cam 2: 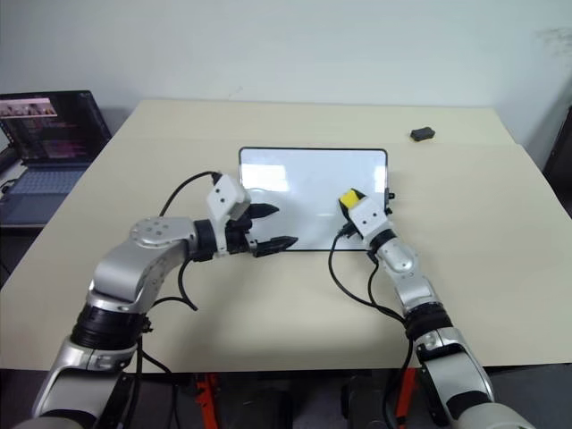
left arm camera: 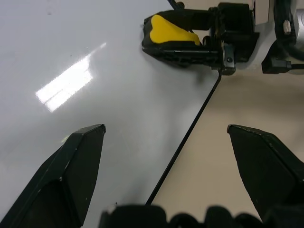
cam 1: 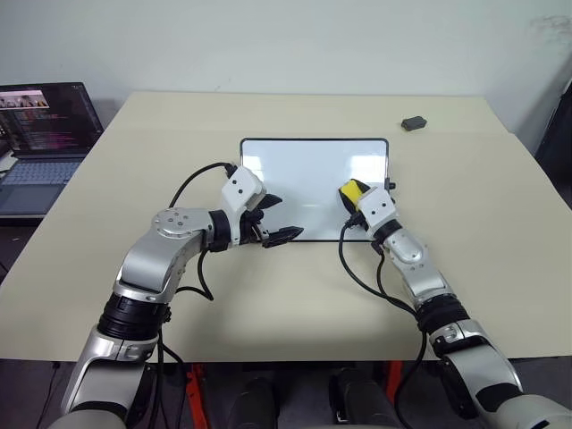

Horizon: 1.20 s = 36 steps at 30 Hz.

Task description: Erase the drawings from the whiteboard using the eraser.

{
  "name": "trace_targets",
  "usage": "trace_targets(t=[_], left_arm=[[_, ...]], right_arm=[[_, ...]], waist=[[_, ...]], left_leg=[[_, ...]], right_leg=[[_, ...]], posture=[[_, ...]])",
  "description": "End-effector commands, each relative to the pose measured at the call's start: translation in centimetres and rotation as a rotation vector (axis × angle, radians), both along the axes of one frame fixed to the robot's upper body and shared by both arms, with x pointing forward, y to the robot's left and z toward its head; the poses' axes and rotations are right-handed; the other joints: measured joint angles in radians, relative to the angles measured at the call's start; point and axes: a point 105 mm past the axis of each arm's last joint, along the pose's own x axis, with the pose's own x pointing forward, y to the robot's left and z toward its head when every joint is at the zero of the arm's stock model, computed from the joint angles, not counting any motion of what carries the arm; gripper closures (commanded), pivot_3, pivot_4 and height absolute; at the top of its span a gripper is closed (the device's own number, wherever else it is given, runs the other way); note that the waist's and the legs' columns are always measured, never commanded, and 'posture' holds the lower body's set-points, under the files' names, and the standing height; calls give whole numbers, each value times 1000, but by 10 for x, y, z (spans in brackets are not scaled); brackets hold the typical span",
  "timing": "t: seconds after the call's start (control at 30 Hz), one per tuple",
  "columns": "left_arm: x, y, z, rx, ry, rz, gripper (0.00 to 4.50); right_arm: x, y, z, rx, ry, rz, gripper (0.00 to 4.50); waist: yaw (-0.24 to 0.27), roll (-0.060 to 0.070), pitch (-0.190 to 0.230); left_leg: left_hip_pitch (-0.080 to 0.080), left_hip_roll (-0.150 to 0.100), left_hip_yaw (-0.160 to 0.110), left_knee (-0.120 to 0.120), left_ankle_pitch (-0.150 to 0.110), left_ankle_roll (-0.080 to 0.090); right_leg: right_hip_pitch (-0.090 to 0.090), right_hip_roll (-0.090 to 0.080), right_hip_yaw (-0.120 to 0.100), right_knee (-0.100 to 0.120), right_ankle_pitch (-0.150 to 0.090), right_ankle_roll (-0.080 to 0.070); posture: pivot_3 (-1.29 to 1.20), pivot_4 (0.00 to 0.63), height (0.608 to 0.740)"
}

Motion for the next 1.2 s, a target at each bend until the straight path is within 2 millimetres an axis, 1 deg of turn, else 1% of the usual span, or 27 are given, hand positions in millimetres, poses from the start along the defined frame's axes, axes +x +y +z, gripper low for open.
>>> trace_targets(t=[0.03, 0.1, 0.2, 0.3, 0.37, 0.53, 0.6, 0.67, 0.7, 0.73, 0.8, 0.87, 0.93, 1.0, 1.07, 1.1, 1.2], left_arm=[[-2, 0, 12, -2, -44, -11, 0], [-2, 0, 12, -1, -43, -8, 0], [-2, 1, 11, -1, -43, -5, 0], [-2, 1, 11, -2, -43, -1, 0], [-2, 2, 11, -1, -43, 1, 0], [-2, 6, 10, 1, -39, 17, 0], [-2, 7, 10, 1, -38, 19, 0], [-2, 8, 10, 2, -37, 21, 0], [-2, 9, 10, 3, -36, 22, 0], [-2, 9, 10, 3, -36, 23, 0], [-2, 9, 9, 4, -35, 23, 0], [-2, 9, 9, 5, -34, 22, 0], [-2, 9, 9, 5, -34, 21, 0], [-2, 8, 9, 5, -34, 19, 0], [-2, 8, 10, 6, -35, 17, 0], [-2, 8, 10, 6, -37, 17, 0], [-2, 9, 11, 7, -41, 22, 0]], right_arm=[[0, -23, -46, -3, 174, -109, 3199], [1, -25, -45, 31, 187, -125, 3199], [1, -26, -44, 86, 220, -131, 3199], [-2, -20, -48, 152, 317, -99, 3199], [-6, -15, -49, 164, 366, -71, 3200], [-20, -17, -48, -25, 356, -64, 3200], [-24, -10, -30, -28, 296, -27, 3200], [-24, -1, 0, 2, 185, 1, 3200], [-24, 2, 12, 19, 151, 6, 3200], [-21, 3, 25, 31, 110, 4, 3200], [-16, 6, 45, 52, 57, -5, 3200], [-10, 8, 63, 78, 9, -22, 3200], [-5, 10, 73, 90, -13, -36, 3200], [3, 10, 79, 92, -25, -64, 3200], [12, 10, 80, 84, -16, -88, 3200], [15, 11, 77, 75, -1, -95, 3200], [19, 8, 43, 1, 105, -112, 3200]], waist=[[-1, 0, 0], [-5, 0, 0], [-4, -1, -1], [-4, -1, -1], [-4, -2, -2], [-4, -3, -2], [-3, -3, -2], [-5, -2, -2], [-6, -2, -2], [-8, -2, -1], [-13, -1, -1], [-15, -1, -1], [-14, -1, -1], [-13, -1, -1], [-11, -1, -1], [-11, -1, -1], [-11, -1, -1]], left_leg=[[5, 0, 0, -1, 0, 0], [13, 0, 0, -1, 0, 0], [13, 0, -1, 0, 1, 1], [15, 0, -1, 0, 1, 2], [18, 0, -1, 0, 1, 2], [19, 0, -1, -1, 1, 2], [19, 0, 0, -1, 1, 2], [18, 0, 0, -1, 1, 2], [17, 0, 0, -1, 1, 2], [15, 0, 0, -1, 1, 2], [6, 0, 0, -1, 1, 2], [2, 0, 0, -2, 1, 2], [-2, 0, 0, -2, 1, 1], [-11, 1, -2, -2, 1, 1], [-14, 0, -2, -2, 1, 1], [-15, 0, -1, -2, 1, 1], [-15, -1, -1, -2, 1, 1]], right_leg=[[5, 0, 0, -1, 0, 0], [13, 0, 0, -2, -1, 1], [14, 0, 0, -2, -2, 3], [16, 0, 0, -2, -2, 4], [18, 0, 1, -2, -2, 4], [19, 0, 1, -3, -3, 5], [19, 0, 1, -3, -3, 5], [18, 0, 1, -3, -3, 6], [17, 0, 1, -3, -3, 6], [15, 0, 1, -3, -3, 6], [7, 0, 1, -2, -3, 5], [2, 0, 1, -2, 0, 1], [-3, 0, 0, -1, 0, 1], [-11, 0, -1, -1, 0, 0], [-14, 0, -1, -2, 0, 0], [-14, -1, -1, -3, 0, 0], [-14, -2, -1, -3, 0, 0]], posture=[[0, 150, 740], [0, 150, 740], [0, 150, 740], [0, 150, 740], [0, 150, 740], [0, 150, 740], [0, 150, 740], [0, 150, 740], [0, 150, 740], [0, 150, 740], [0, 150, 740], [0, 150, 740], [0, 150, 740], [0, 150, 740], [0, 150, 740], [0, 150, 740], [0, 150, 740]])
